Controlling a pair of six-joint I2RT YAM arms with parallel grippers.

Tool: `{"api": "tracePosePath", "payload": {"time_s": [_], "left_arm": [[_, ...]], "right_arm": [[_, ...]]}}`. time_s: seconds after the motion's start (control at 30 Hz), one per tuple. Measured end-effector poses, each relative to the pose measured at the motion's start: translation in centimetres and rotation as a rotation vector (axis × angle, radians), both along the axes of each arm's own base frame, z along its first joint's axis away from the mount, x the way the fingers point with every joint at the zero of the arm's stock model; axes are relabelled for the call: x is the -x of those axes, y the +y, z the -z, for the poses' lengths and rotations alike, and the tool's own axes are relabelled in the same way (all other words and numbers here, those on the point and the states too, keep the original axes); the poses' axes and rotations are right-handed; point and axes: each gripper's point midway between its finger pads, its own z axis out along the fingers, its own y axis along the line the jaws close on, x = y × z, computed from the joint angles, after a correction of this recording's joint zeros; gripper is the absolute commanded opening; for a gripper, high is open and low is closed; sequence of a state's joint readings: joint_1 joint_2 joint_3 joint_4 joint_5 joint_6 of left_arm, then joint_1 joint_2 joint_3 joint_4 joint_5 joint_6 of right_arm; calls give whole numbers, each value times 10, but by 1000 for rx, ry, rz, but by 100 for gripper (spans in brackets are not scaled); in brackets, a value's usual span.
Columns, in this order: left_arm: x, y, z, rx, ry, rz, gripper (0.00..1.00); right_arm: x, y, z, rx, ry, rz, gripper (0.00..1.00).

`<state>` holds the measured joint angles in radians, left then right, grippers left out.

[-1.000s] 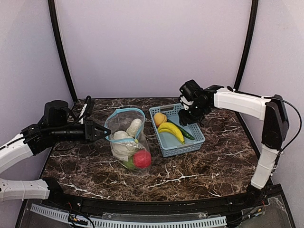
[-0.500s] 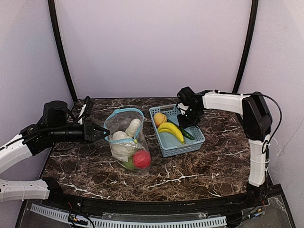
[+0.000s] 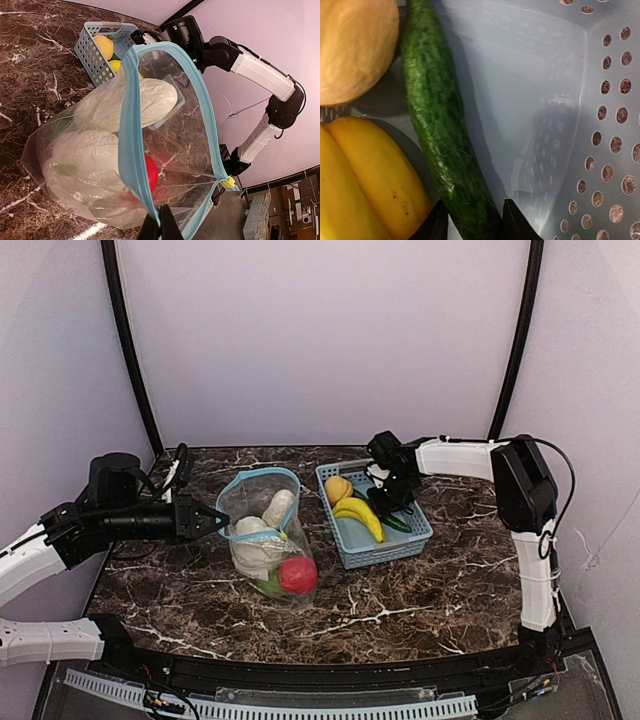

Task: Place the food in the zip-top bag and seal the zipper
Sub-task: Pick up the fake vegetable from the bin.

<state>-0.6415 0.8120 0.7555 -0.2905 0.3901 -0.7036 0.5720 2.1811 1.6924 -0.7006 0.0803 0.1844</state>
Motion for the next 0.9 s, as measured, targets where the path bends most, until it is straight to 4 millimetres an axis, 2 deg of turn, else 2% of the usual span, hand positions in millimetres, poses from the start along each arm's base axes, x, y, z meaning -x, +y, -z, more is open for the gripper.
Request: {"api": "tracePosePath", "payload": {"time_s": [0.3, 0.43, 0.53, 0.63, 0.8, 0.9], "left_arm": [[1, 2, -3, 4, -11, -9, 1], [1, 3, -4, 5, -14, -10, 1], [1, 4, -5, 6, -17, -12, 1], [1, 4, -5, 6, -17, -12, 1], [1, 4, -5, 10, -12, -15, 1], [1, 3, -6, 13, -11, -15, 1]], "right_arm": [[-6, -6, -1, -2, -7, 24, 11], [-6, -7, -4, -4, -12, 29, 9], [-5, -9, -15, -7, -31, 37, 8], [-4, -13, -41, -25, -77, 46, 8], [-3, -16, -106, -96, -191, 60, 8], [3, -18, -134, -136, -235, 63, 7]]}}
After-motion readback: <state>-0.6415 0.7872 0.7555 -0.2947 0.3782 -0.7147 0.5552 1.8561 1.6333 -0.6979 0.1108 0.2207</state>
